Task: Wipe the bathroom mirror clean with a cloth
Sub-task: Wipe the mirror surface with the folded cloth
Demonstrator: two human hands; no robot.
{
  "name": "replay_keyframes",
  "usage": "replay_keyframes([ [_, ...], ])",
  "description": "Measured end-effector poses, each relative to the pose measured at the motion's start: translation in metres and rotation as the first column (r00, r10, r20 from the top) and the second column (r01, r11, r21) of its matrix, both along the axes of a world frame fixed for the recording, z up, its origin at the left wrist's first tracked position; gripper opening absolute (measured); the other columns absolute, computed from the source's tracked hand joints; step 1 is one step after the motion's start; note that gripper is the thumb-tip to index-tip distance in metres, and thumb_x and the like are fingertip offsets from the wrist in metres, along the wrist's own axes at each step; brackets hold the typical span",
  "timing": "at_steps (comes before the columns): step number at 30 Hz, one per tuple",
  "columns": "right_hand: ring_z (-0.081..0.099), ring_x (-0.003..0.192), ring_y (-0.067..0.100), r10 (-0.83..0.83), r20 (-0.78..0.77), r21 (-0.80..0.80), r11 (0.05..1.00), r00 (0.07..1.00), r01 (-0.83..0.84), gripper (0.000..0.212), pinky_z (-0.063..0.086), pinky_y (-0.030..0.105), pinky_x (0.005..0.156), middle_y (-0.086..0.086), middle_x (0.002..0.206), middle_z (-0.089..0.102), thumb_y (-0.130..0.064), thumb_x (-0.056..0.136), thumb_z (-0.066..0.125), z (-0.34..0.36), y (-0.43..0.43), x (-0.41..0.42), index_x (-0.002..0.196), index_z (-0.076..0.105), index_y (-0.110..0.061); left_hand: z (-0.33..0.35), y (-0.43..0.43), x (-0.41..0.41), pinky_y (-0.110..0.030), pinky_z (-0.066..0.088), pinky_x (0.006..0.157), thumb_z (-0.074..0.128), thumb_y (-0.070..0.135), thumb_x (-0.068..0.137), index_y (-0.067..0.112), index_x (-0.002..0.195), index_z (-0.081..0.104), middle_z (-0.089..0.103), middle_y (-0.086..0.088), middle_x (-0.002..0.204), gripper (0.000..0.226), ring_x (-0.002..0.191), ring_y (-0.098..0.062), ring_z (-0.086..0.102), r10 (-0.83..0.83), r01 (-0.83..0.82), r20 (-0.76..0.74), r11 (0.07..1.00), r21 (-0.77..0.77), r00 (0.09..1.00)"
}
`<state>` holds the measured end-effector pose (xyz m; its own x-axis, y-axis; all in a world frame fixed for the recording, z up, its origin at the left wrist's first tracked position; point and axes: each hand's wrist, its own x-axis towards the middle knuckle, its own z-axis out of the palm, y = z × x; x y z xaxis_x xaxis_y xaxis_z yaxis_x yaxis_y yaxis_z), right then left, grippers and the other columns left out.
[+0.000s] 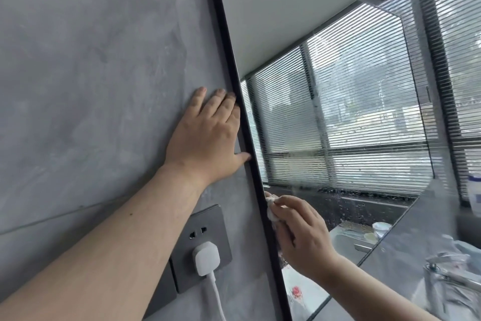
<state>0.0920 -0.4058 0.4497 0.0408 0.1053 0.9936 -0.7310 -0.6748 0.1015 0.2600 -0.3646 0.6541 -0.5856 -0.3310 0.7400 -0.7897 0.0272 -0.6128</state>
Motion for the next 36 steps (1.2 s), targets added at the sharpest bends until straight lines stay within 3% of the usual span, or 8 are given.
replay_keyframes([
  [3, 0.065, 0.098, 0.021, -0.042, 0.066, 0.017, 0.999, 0.997, 0.041, 0.018, 0.055, 0.034, 0.085, 0.002, 0.116, 0.065, -0.014, 0.096, 0.054, 0.015, -0.013, -0.015, 0.110, 0.065, -0.016, 0.000, -0.002, 0.001, -0.050, 0.007, 0.123, 0.047, 0.077, 0.079, 0.008, 0.150, 0.036, 0.031, -0.009, 0.159, 0.099, 0.150, -0.025, 0.022, -0.008, 0.008, 0.002, 1.000, -0.012, 1.000],
  [6, 0.065, 0.095, 0.023, -0.063, 0.323, 0.167, 0.986, 0.944, 0.008, 0.018, 0.058, 0.046, 0.077, 0.000, 0.114, 0.068, -0.014, 0.096, 0.061, 0.036, -0.026, -0.037, 0.108, 0.074, -0.011, 0.002, -0.003, 0.001, -0.050, 0.006, 0.123, 0.046, 0.077, 0.079, 0.007, 0.150, 0.035, 0.031, -0.010, 0.159, 0.100, 0.150, -0.025, 0.022, -0.014, 0.014, 0.004, 1.000, -0.013, 1.000],
  [11, 0.058, 0.094, 0.008, -0.079, 0.480, 0.230, 0.972, 0.873, -0.038, 0.020, 0.056, 0.037, 0.082, -0.011, 0.111, 0.058, -0.010, 0.095, 0.063, 0.044, -0.022, -0.038, 0.112, 0.074, -0.009, 0.000, -0.005, 0.001, -0.050, 0.007, 0.123, 0.047, 0.077, 0.079, 0.007, 0.149, 0.035, 0.032, -0.010, 0.159, 0.100, 0.150, -0.025, 0.021, -0.023, 0.023, -0.007, 1.000, -0.014, 1.000],
  [15, 0.060, 0.097, 0.013, -0.028, 0.430, 0.222, 0.972, 0.903, -0.075, 0.019, 0.055, 0.033, 0.084, -0.008, 0.112, 0.059, -0.014, 0.096, 0.062, 0.023, -0.013, -0.019, 0.109, 0.075, -0.009, 0.000, -0.004, 0.000, -0.050, 0.007, 0.123, 0.048, 0.076, 0.078, 0.007, 0.149, 0.037, 0.033, -0.010, 0.158, 0.100, 0.149, -0.025, 0.023, -0.028, 0.027, -0.010, 0.999, -0.022, 1.000],
  [23, 0.056, 0.102, 0.016, -0.053, -0.001, 0.142, 0.989, 0.999, 0.052, 0.016, 0.040, 0.015, 0.098, -0.001, 0.121, 0.051, -0.016, 0.099, 0.046, -0.064, 0.003, -0.010, 0.112, 0.056, -0.016, -0.001, -0.004, 0.001, -0.050, 0.010, 0.122, 0.052, 0.076, 0.076, 0.006, 0.148, 0.038, 0.036, -0.011, 0.157, 0.101, 0.148, -0.026, 0.026, -0.033, 0.033, -0.016, 0.999, -0.031, 0.999],
  [25, 0.056, 0.101, 0.016, -0.051, -0.037, 0.148, 0.987, 0.998, 0.056, 0.017, 0.045, 0.020, 0.094, -0.001, 0.121, 0.051, -0.013, 0.096, 0.049, -0.066, 0.006, -0.012, 0.112, 0.056, -0.015, -0.001, -0.002, 0.001, -0.050, 0.010, 0.122, 0.053, 0.075, 0.076, 0.005, 0.147, 0.039, 0.037, -0.011, 0.156, 0.100, 0.148, -0.026, 0.027, -0.029, 0.029, -0.012, 0.999, -0.027, 0.999],
  [32, 0.066, 0.095, 0.028, -0.033, 0.100, 0.148, 0.989, 0.994, 0.018, 0.022, 0.058, 0.045, 0.077, 0.005, 0.118, 0.060, -0.012, 0.092, 0.055, 0.003, 0.002, -0.009, 0.111, 0.065, -0.012, -0.007, 0.002, 0.000, -0.052, 0.009, 0.122, 0.053, 0.073, 0.078, 0.005, 0.146, 0.041, 0.037, -0.013, 0.156, 0.097, 0.148, -0.029, 0.027, -0.016, 0.016, 0.008, 1.000, -0.012, 1.000],
  [36, 0.065, 0.094, 0.023, -0.054, 0.162, 0.152, 0.988, 0.985, 0.029, 0.022, 0.056, 0.035, 0.079, 0.008, 0.111, 0.065, -0.012, 0.091, 0.058, 0.057, 0.007, 0.001, 0.105, 0.073, -0.003, -0.011, 0.003, -0.001, -0.053, 0.007, 0.122, 0.047, 0.081, 0.075, 0.004, 0.150, 0.032, 0.029, -0.014, 0.160, 0.108, 0.150, -0.028, 0.020, 0.018, -0.018, 0.024, 1.000, 0.017, 1.000],
])
